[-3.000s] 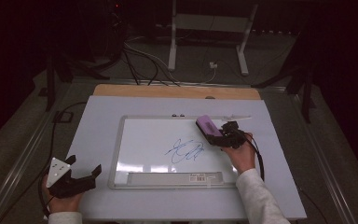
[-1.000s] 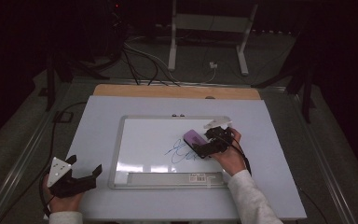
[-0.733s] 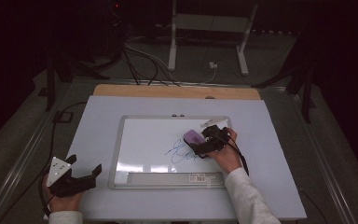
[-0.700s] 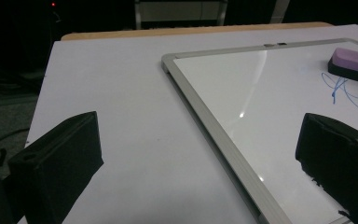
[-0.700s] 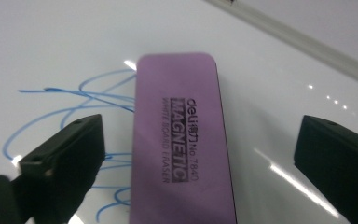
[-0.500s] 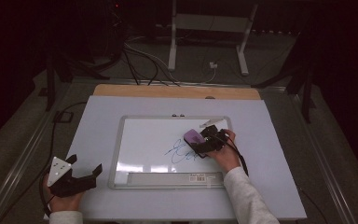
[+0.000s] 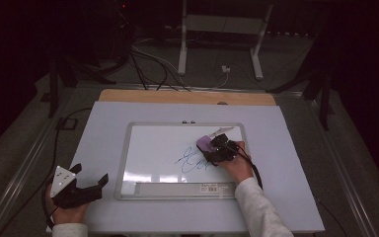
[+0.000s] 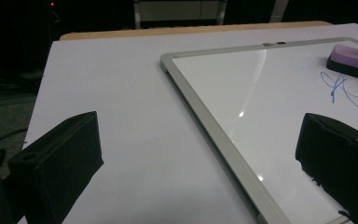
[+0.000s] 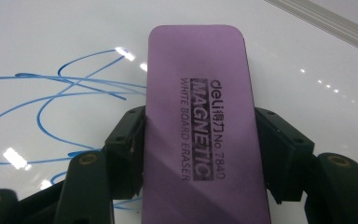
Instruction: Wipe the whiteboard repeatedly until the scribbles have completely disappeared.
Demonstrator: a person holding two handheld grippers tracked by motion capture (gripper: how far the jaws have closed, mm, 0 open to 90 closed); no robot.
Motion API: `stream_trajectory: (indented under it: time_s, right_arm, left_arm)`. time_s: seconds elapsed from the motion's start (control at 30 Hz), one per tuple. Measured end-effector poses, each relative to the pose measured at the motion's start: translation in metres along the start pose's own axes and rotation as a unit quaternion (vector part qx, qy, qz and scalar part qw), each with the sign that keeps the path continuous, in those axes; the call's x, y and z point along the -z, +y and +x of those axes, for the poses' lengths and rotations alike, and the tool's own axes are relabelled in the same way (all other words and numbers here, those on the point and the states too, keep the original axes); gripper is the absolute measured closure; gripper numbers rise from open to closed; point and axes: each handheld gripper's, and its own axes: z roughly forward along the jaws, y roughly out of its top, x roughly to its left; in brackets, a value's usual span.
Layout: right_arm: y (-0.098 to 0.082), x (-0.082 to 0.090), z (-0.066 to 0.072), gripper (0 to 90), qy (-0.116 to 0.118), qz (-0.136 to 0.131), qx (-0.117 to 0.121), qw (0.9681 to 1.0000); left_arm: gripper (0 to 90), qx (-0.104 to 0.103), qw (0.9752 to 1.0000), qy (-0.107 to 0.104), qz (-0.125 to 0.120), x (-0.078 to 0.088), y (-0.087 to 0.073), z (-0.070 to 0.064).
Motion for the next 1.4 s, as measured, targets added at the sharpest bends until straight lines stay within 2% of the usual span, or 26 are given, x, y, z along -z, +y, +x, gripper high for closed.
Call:
stream_trajectory:
  time_s: [0.07,0.2,0.27,0.3,0.4,0.53,0.63,0.67,0.7,0.83,0.93,1.0,1.07,1.1,1.23,1.4]
  right_arm:
    - [0.001,0.0,-0.002,40.3,-0.008,0.004,-0.004,0.9999]
    - [-0.001,0.0,-0.012,40.5,-0.023,0.004,-0.032,0.9992]
    - [-0.001,0.001,-0.008,40.6,-0.029,0.005,-0.03,0.9991]
    - [-0.001,0.001,-0.004,40.6,-0.021,0.005,-0.029,0.9993]
    - [-0.002,0.003,0.017,40.6,0.0,0.003,0.0,1.0]
    - [-0.004,0.005,0.047,40.6,0.029,0.0,0.039,0.9988]
    - [-0.005,0.008,0.056,40.7,0.044,0.006,0.058,0.9973]
    - [-0.005,0.008,0.054,40.7,0.048,0.009,0.055,0.9973]
    - [-0.005,0.008,0.051,40.6,0.042,0.009,0.052,0.9977]
    - [-0.004,0.006,0.019,40.6,-0.002,0.014,0.002,0.9999]
    - [-0.006,0.006,-0.007,40.7,-0.036,0.014,-0.047,0.9982]
    - [-0.005,0.006,-0.012,40.6,-0.042,0.017,-0.062,0.9971]
    - [-0.004,0.005,-0.006,40.6,-0.053,0.019,-0.049,0.9972]
    - [-0.004,0.005,-0.001,40.6,-0.04,0.018,-0.046,0.9979]
    - [0.0,0.003,0.023,40.6,-0.015,0.014,-0.013,0.9997]
    - [0.0,0.004,0.048,40.6,0.013,0.012,0.018,0.9997]
  left_arm:
    - [1.3,0.001,1.0,0.0,-0.001,0.0,0.0,0.0]
    - [1.3,0.003,1.0,0.0,0.0,0.0,0.0,0.0]
    - [1.3,0.002,1.0,0.0,0.0,0.0,-0.001,0.0]
    - [1.3,0.001,1.0,0.0,0.001,-0.001,0.0,0.0]
    - [1.3,0.0,1.0,-0.001,0.002,-0.002,0.0,-0.001]
    - [1.3,0.0,1.0,-0.001,0.0,-0.001,0.0,-0.002]
    - [1.3,0.0,1.0,-0.001,0.001,-0.001,0.0,-0.001]
    - [1.3,0.0,1.0,-0.001,0.001,-0.001,0.0,-0.001]
    - [1.3,0.001,1.0,0.0,0.0,0.0,0.0,0.0]
    - [1.3,0.002,1.0,0.001,-0.002,0.001,0.0,0.001]
    - [1.3,0.004,1.0,0.001,-0.001,0.0,0.0,0.001]
    - [1.3,0.003,1.0,0.001,0.0,0.0,0.0,0.0]
    - [1.3,0.002,1.0,0.0,0.0,-0.001,0.0,-0.001]
    - [1.3,0.002,1.0,0.0,0.0,-0.001,0.0,-0.001]
    - [1.3,0.0,1.0,0.0,0.001,-0.001,0.001,-0.002]
    - [1.3,0.002,1.0,-0.001,0.0,-0.001,0.0,0.0]
